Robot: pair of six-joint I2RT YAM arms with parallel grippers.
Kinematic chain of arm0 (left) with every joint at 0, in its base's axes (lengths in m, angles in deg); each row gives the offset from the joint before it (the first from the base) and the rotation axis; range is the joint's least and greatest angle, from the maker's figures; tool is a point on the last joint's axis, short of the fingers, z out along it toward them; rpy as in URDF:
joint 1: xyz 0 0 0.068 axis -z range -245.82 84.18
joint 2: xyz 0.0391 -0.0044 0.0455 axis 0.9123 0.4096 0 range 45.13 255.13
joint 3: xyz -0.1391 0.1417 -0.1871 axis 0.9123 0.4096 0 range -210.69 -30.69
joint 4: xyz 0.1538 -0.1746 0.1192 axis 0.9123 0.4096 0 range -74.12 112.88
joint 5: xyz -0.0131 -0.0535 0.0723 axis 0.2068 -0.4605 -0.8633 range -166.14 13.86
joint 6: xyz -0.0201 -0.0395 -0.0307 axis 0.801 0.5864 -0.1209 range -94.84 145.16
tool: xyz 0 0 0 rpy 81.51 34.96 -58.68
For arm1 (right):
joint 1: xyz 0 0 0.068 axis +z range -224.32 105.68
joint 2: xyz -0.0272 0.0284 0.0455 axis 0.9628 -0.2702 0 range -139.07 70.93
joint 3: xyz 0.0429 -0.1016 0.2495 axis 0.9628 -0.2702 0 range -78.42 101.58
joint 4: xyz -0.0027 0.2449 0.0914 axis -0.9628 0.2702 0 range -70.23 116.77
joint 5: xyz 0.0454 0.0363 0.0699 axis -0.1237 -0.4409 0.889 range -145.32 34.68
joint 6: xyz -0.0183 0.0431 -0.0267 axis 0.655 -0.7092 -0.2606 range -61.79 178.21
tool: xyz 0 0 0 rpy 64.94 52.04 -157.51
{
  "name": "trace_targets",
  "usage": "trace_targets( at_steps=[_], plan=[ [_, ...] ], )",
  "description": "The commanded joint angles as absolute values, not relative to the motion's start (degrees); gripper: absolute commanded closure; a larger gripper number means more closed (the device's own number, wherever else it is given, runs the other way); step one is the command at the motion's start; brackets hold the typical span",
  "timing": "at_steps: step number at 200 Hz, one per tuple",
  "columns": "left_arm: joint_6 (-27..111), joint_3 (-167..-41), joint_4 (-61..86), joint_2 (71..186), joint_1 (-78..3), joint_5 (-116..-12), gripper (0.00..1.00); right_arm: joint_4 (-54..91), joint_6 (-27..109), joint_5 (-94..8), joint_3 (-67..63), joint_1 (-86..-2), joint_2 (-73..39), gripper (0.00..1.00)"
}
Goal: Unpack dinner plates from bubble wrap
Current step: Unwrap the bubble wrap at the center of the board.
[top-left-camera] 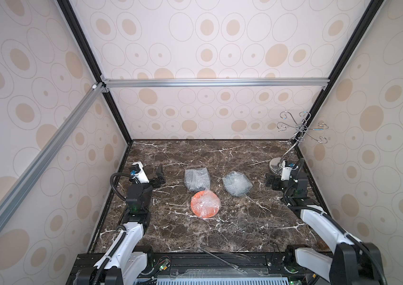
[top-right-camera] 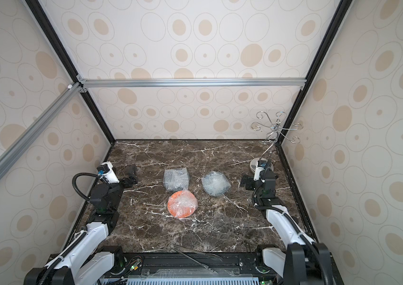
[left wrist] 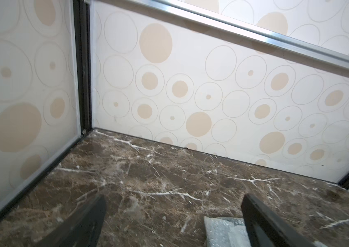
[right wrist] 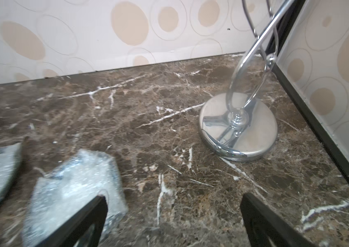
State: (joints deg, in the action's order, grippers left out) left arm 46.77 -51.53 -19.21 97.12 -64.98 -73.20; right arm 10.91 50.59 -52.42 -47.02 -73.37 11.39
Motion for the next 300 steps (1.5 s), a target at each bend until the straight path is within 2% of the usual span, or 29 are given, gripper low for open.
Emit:
trace_targets(
  at_steps=[1, 31, 66, 88, 117, 165, 212, 263, 300],
  plan=[
    [54.3, -55.3, -7.0, 94.9, -65.4, -70.8, 0.00, 21.4, 48.2, -46.0, -45.0, -73.2, 17.6, 0.00],
    [60.9, -57.3, 3.3, 92.7, -65.4, -68.3, 0.00, 29.3, 43.4, -40.5, -43.3, -73.3, 23.3, 0.00],
    [62.9, -59.5, 15.0, 91.0, -65.3, -67.0, 0.00, 37.8, 38.1, -35.4, -39.7, -73.3, 22.1, 0.00],
    [64.3, -61.2, 20.8, 90.3, -65.4, -66.3, 0.00, 41.5, 40.8, -30.4, -38.3, -73.2, 21.9, 0.00],
    [63.4, -65.8, 29.3, 93.5, -65.3, -60.4, 0.00, 44.6, 43.6, -27.4, -36.9, -73.2, 23.2, 0.00],
    [63.1, -65.9, 31.7, 94.5, -64.8, -53.0, 0.00, 53.7, 46.8, -18.8, -30.2, -71.7, 18.1, 0.01],
    [63.5, -67.8, 38.1, 96.8, -60.1, -53.7, 0.00, 59.7, 48.2, -32.7, -24.9, -57.1, 14.3, 0.05],
    [63.1, -69.8, 37.7, 101.6, -50.5, -55.2, 0.00, 60.2, 45.2, -50.0, -20.3, -37.7, 6.7, 0.07],
    [65.8, -68.0, 33.6, 105.0, -44.6, -57.0, 0.00, 58.2, 41.9, -56.9, -17.3, -28.4, 0.0, 0.08]
  ],
)
